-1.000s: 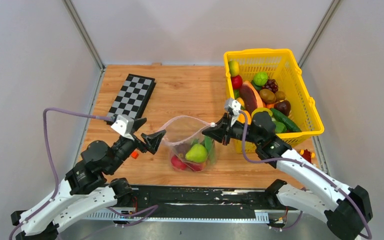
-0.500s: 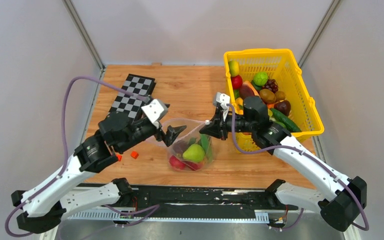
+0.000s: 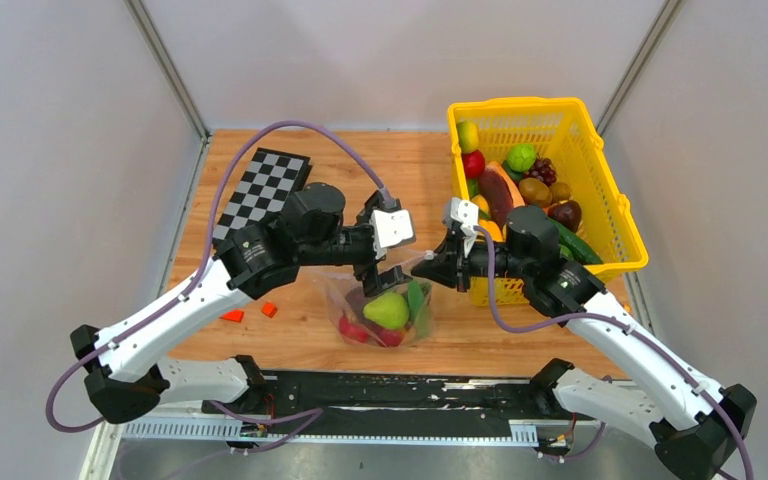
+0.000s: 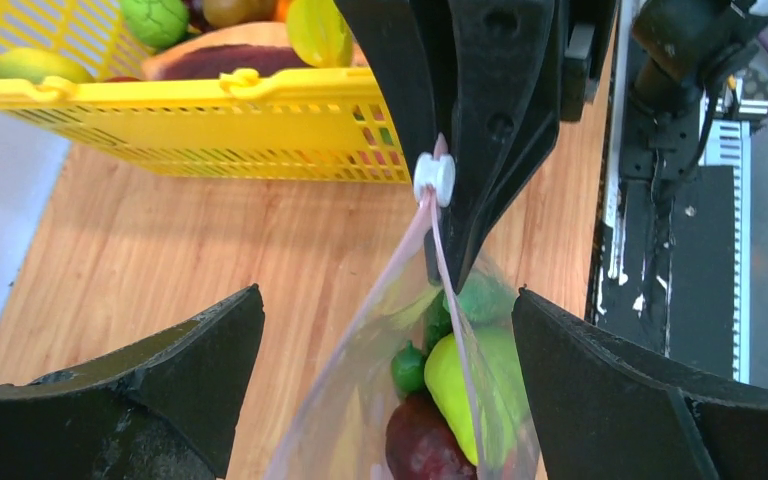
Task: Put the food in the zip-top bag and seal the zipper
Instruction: Zip the zipper food storage bag at the center of the board.
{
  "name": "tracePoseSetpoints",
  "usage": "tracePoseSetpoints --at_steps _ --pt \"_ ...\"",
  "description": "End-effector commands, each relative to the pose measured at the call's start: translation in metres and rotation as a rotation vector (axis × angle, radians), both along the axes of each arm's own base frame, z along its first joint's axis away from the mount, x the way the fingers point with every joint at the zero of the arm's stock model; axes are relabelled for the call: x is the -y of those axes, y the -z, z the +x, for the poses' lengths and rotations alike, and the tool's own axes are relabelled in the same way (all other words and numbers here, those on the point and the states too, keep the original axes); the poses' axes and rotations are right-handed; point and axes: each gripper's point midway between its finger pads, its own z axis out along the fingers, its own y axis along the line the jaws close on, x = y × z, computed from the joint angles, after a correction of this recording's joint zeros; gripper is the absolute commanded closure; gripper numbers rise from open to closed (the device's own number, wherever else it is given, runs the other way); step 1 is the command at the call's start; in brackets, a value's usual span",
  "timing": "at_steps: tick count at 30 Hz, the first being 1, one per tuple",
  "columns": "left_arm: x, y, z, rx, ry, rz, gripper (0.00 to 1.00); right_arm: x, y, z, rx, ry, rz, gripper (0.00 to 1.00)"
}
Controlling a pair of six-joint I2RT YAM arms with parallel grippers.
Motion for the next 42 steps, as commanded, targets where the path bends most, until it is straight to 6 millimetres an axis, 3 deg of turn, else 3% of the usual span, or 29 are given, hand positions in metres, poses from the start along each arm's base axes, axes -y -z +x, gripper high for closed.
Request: tracePoseSetpoints --at_steps 1,4,8,12,19,25,29,31,37,42 --pt "-0.006 -0.005 -0.004 0.031 0.037 0.033 0.01 0.001 -0.015 0.001 0.072 -0.002 0.039 1.00" --pt "-0.014 0.000 -0.001 0.028 0.004 0.069 0.11 0.002 -0.013 0.002 0.075 0.012 0.032 1.00" --pt "-0.020 0.002 0.003 0.041 -0.040 0.067 0.41 0.003 -0.012 -0.001 0.082 0.006 0.042 1.00" --pt "-0.020 0.000 0.005 0.048 -0.055 0.050 0.51 0.005 -0.015 -0.003 0.092 0.005 0.061 1.00" --pt "-0.014 -0.006 0.004 0.033 -0.051 0.009 0.89 0.007 -0.022 -0.006 0.118 0.023 0.123 1.00" --pt "-0.009 -0.009 -0.005 -0.003 -0.018 -0.036 0.98 0.012 -0.025 -0.005 0.119 0.073 0.175 0.85" --pt "-0.008 -0.006 -0.008 -0.018 -0.011 -0.048 0.99 0.016 -0.029 -0.003 0.137 0.102 0.199 0.78" --pt "-0.007 -0.004 -0.009 -0.024 -0.008 -0.048 0.99 0.016 -0.031 -0.004 0.146 0.102 0.208 0.78" --pt "-0.008 -0.006 -0.010 -0.027 -0.014 -0.070 0.99 0.017 -0.027 -0.005 0.144 0.096 0.187 0.98" --pt "-0.011 -0.009 -0.008 -0.015 -0.035 -0.092 1.00 0.018 -0.026 -0.004 0.140 0.109 0.182 0.93"
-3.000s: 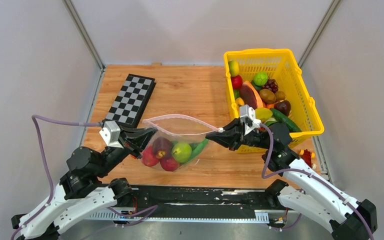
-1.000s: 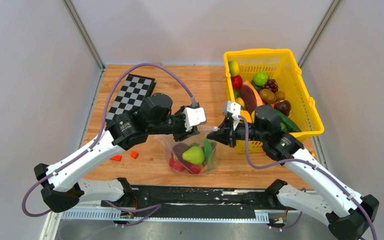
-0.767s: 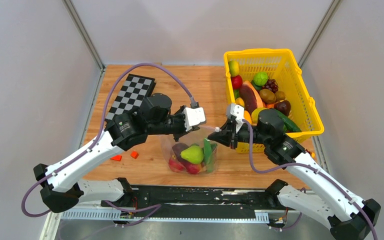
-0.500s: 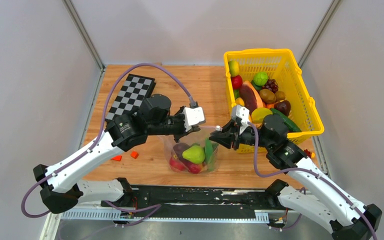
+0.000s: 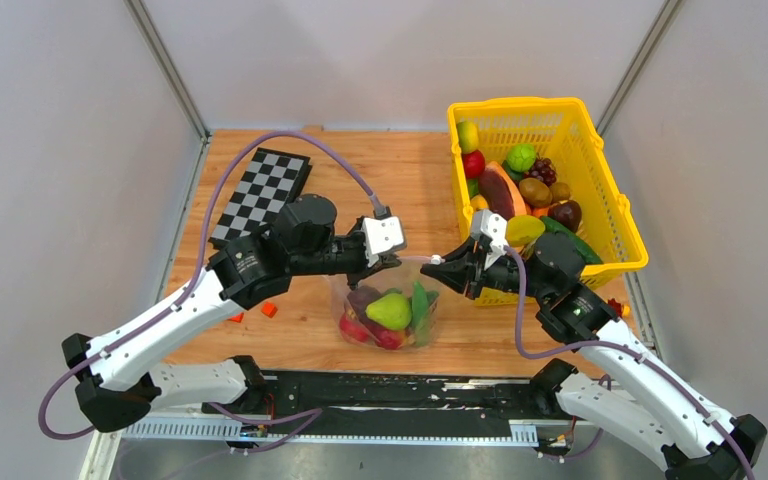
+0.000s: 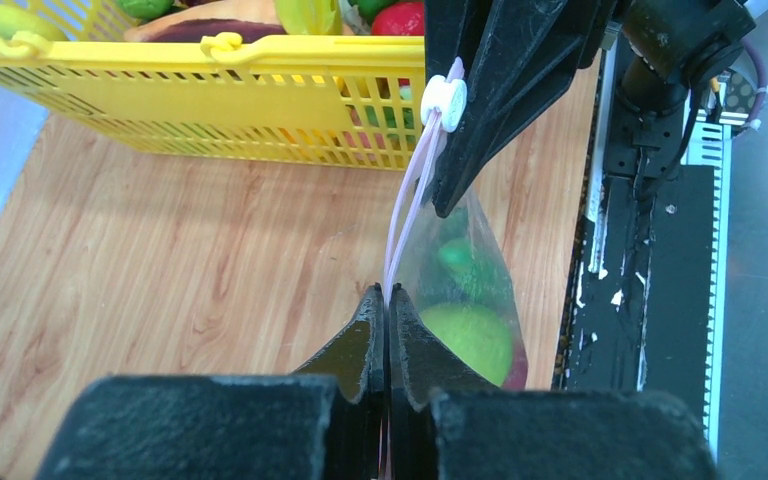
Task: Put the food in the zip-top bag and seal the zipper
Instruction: Zip the zipper food storage bag at the center of the board.
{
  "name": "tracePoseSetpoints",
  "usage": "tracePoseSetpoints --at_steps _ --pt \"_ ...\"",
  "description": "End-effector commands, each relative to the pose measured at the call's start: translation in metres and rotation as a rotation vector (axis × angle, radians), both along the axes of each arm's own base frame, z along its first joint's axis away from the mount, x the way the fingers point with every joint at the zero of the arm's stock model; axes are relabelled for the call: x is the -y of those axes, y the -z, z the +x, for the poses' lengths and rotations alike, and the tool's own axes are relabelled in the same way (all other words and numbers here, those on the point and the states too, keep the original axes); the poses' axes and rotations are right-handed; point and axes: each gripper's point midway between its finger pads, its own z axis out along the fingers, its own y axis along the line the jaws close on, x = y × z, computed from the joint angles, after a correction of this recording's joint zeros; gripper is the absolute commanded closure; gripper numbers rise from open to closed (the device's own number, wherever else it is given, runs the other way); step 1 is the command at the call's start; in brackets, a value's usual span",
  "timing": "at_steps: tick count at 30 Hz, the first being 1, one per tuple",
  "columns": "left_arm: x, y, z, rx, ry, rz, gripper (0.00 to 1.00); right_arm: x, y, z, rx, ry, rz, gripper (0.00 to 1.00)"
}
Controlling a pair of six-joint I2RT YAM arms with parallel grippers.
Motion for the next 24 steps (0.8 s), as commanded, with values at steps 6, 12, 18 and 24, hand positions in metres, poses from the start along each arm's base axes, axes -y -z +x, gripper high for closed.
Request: tracePoseSetpoints --at_steps 6,12,18,24 --pt "0.000 -0.026 0.001 0.039 -0.023 -0.099 1.00 0.002 -0.010 0.002 0.036 0.022 0.032 1.00" --pt "0.007 -0.034 -0.005 0.019 0.016 -0.143 0.76 0.001 -0.009 -0.001 0.042 -0.006 0.026 1.00" --pt "0.022 -0.055 -0.024 -0.004 0.142 -0.226 0.56 0.000 -0.009 -0.004 0.059 -0.022 0.023 1.00" --pt "0.036 -0.058 -0.035 -0.032 0.265 -0.181 0.55 0.000 -0.009 -0.006 0.073 -0.033 0.021 1.00"
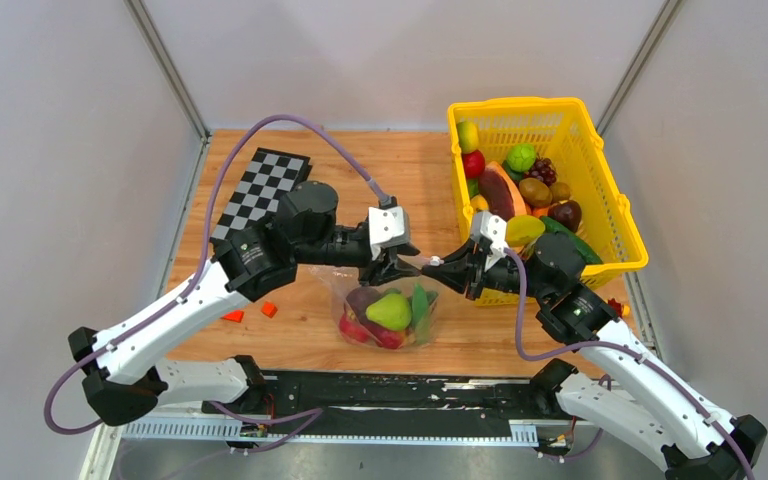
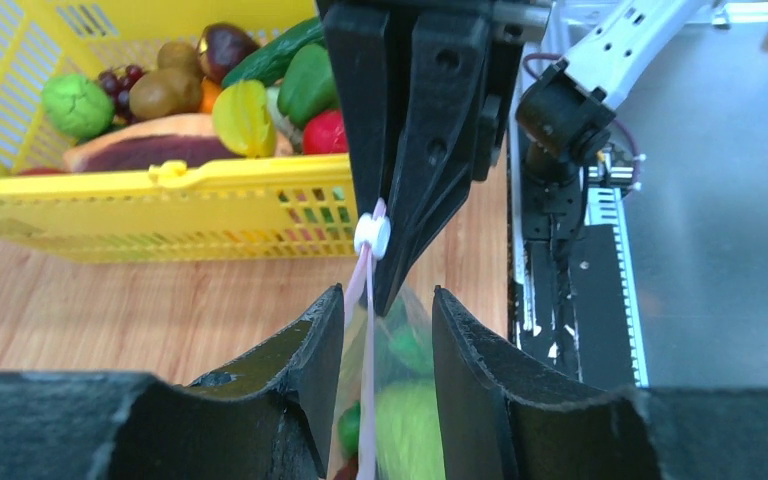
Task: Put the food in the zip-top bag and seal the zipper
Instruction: Zip the zipper food storage bag at the center of the board.
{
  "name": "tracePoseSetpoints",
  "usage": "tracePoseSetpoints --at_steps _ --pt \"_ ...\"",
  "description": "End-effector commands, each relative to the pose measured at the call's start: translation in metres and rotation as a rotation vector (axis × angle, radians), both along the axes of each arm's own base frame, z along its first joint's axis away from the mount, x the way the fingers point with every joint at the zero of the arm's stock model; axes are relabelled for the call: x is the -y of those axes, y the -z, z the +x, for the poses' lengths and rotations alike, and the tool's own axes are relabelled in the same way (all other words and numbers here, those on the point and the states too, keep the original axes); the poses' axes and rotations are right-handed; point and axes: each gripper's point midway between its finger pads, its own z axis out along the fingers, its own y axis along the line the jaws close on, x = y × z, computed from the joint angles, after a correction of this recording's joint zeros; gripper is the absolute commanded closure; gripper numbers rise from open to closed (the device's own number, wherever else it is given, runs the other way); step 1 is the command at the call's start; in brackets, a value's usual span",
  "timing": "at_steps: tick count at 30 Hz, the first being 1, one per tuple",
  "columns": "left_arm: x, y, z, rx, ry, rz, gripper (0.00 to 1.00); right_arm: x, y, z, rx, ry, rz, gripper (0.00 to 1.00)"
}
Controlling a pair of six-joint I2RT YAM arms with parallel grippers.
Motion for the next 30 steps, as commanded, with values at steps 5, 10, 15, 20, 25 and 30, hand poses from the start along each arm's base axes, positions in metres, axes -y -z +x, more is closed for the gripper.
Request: tracePoseSetpoints --at_steps 5,10,15,20,25,30 --pt "0.019 -0.024 -0.008 0.018 0.123 -0.033 0.55 0.000 -0.011 -0.006 0.065 -0.033 0.025 1.00" --pt "0.019 -0.012 0.001 0.017 0.102 0.044 0.57 0.001 -0.011 -0.008 0.072 -0.038 0.025 1.00" --pt "0.027 -0.007 0.001 0.001 0.111 0.050 0.58 0.001 -0.011 -0.009 0.084 -0.046 0.023 1.00" --pt "0.030 -0.006 0.006 0.012 0.096 0.052 0.58 0.001 -0.010 -0.011 0.086 -0.057 0.021 1.00" --pt "0.033 -0.009 0.002 0.008 0.119 0.035 0.64 0.001 -0.008 -0.010 0.088 -0.051 0.014 1.00" --pt "0.032 -0.010 -0.006 -0.008 0.157 0.020 0.71 0.002 -0.007 -0.009 0.086 -0.046 0.012 1.00"
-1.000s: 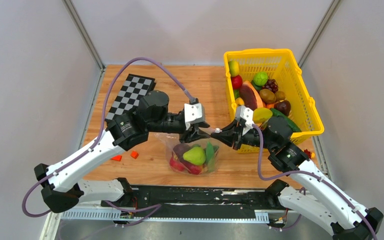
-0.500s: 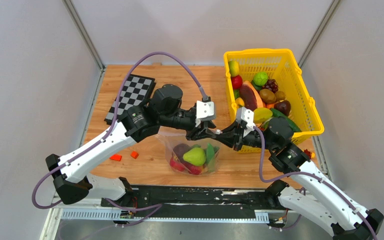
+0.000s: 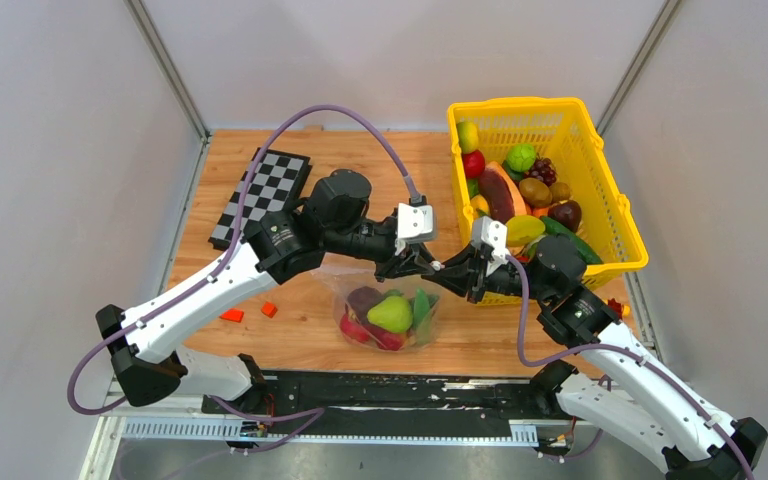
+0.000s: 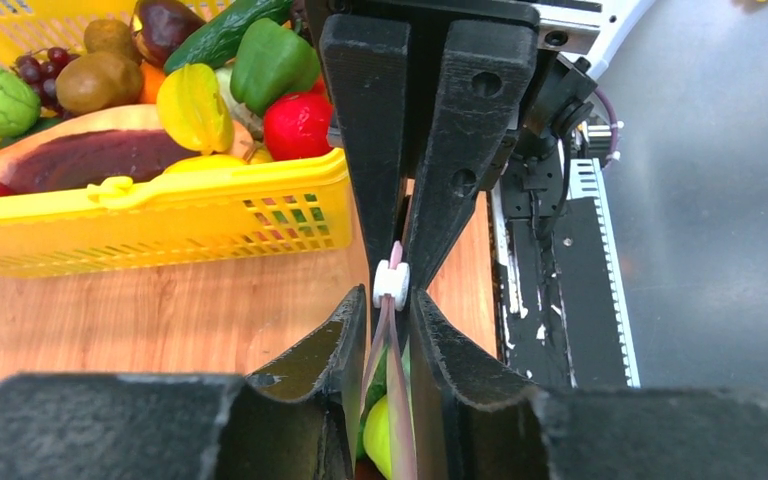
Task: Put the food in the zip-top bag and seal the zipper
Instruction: Zip the zipper food storage bag at the center of the board.
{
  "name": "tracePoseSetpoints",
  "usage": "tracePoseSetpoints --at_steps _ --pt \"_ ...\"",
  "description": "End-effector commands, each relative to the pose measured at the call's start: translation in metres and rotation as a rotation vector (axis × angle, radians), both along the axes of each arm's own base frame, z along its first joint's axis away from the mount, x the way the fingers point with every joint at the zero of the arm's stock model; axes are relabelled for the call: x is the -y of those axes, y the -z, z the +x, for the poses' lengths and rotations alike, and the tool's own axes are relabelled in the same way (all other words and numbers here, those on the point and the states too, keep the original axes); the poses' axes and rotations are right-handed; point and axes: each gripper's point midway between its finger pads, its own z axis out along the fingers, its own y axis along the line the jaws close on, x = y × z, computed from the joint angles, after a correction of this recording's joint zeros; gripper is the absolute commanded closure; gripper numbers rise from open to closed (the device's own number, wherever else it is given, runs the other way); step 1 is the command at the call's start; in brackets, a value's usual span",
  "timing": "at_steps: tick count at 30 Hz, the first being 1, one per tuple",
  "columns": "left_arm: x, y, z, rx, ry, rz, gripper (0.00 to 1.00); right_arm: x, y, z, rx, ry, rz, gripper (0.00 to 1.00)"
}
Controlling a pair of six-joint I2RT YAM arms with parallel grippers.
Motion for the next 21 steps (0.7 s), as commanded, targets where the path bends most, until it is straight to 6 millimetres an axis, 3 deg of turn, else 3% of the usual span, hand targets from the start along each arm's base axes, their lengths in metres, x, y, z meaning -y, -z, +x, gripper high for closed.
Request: tracePoseSetpoints --at_steps 1,5,9,13,21 --pt "0.003 -0.024 -0.012 0.024 0.066 -0.076 0.71 0.001 -0.009 -0.002 0.049 -0.009 0.020 1.00" --pt "0.003 -0.026 -0.014 0.028 0.075 -0.088 0.67 0.001 -0.009 -0.001 0.049 -0.004 0.022 1.00" --pt "0.003 -0.019 -0.012 0.020 0.072 -0.066 0.70 0.002 -0.010 -0.001 0.048 0.000 0.027 1.00" --pt "0.002 -0.015 -0.013 0.013 0.074 -0.055 0.80 0.002 -0.009 -0.001 0.047 0.003 0.027 1.00" --pt "0.001 -0.014 -0.013 0.013 0.067 -0.054 0.91 0.002 -0.009 0.000 0.047 0.009 0.031 1.00"
